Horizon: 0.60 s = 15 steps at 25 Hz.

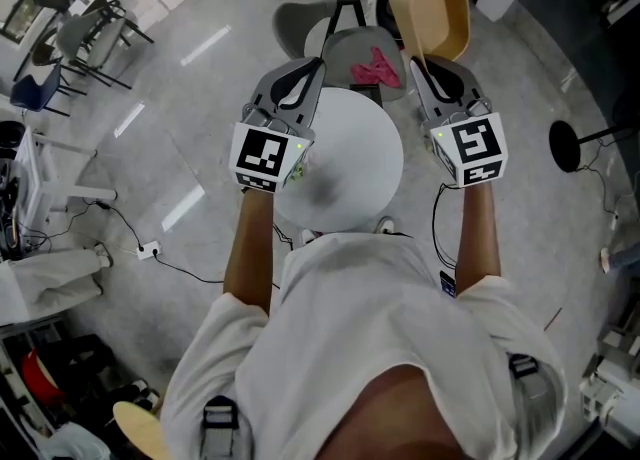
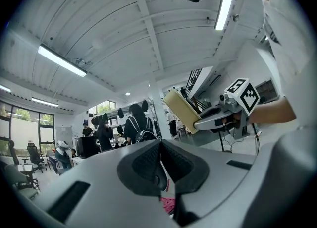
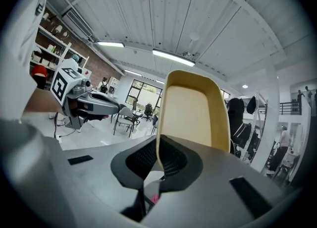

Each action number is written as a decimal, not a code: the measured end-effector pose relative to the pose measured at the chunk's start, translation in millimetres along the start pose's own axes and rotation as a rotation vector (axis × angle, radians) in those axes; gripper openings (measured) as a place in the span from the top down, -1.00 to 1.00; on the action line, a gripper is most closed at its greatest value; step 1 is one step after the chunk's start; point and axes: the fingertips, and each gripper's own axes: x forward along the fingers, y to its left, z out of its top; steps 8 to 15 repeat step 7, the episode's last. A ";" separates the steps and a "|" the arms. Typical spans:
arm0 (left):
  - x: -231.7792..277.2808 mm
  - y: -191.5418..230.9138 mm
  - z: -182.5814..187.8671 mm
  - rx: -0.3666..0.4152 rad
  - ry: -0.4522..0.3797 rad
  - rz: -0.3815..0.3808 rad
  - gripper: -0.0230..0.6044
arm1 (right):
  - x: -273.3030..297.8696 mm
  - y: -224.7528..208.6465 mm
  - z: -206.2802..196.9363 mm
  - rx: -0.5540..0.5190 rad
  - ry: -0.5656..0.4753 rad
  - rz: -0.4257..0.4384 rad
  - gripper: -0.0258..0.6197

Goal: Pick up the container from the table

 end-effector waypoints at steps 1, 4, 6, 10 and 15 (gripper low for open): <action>0.3 -0.1 -0.8 -0.001 0.001 0.000 0.87 | 0.0 -0.2 -0.2 0.000 0.001 0.000 0.86; -0.5 0.1 -3.7 -0.005 0.005 -0.002 0.87 | 0.3 0.3 -0.2 0.002 0.001 -0.002 0.86; -2.0 1.2 -5.6 -0.005 0.007 -0.003 0.87 | 1.6 2.0 0.9 0.006 -0.001 -0.005 0.86; -2.7 1.9 -6.5 -0.004 0.008 -0.004 0.87 | 2.3 3.0 1.7 0.008 -0.001 -0.006 0.86; -2.7 1.9 -6.5 -0.004 0.008 -0.004 0.87 | 2.3 3.0 1.7 0.008 -0.001 -0.006 0.86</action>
